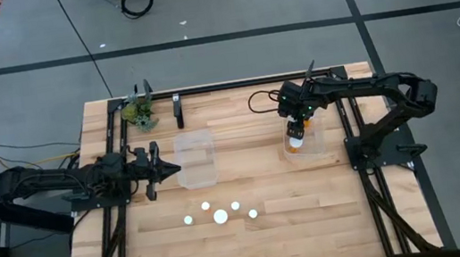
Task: Pick and place medicine bottles into bin by pill shape (circle, oval)
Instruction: Put the large orange pill bottle into the right transparent bin, then put the left yellow pill bottle into the left transparent bin
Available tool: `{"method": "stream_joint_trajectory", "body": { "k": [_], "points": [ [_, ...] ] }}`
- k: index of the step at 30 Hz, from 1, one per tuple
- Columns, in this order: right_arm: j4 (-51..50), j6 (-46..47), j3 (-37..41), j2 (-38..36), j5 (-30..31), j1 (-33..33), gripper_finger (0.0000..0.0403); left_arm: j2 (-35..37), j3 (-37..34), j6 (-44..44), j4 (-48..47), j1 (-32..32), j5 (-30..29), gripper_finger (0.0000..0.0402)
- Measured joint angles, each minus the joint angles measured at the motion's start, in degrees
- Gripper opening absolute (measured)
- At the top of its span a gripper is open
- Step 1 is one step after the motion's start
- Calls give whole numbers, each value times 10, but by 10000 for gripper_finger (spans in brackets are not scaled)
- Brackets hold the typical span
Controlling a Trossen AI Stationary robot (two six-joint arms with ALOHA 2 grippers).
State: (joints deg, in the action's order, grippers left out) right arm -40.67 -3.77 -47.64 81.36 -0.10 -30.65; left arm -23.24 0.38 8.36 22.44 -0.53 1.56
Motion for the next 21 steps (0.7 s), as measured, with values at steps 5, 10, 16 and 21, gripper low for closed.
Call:
{"method": "stream_joint_trajectory", "body": {
  "k": [5,10,16,21],
  "points": [
    [-30,2,-29,0,0,0,277,0,0,0,0,0,0,33],
    [-66,5,-71,0,6,1,284,0,0,0,0,0,0,35],
    [-87,19,-107,0,26,18,285,0,0,0,0,0,0,26],
    [-90,46,-121,0,52,54,285,0,0,0,0,0,0,28]
  ]
}}
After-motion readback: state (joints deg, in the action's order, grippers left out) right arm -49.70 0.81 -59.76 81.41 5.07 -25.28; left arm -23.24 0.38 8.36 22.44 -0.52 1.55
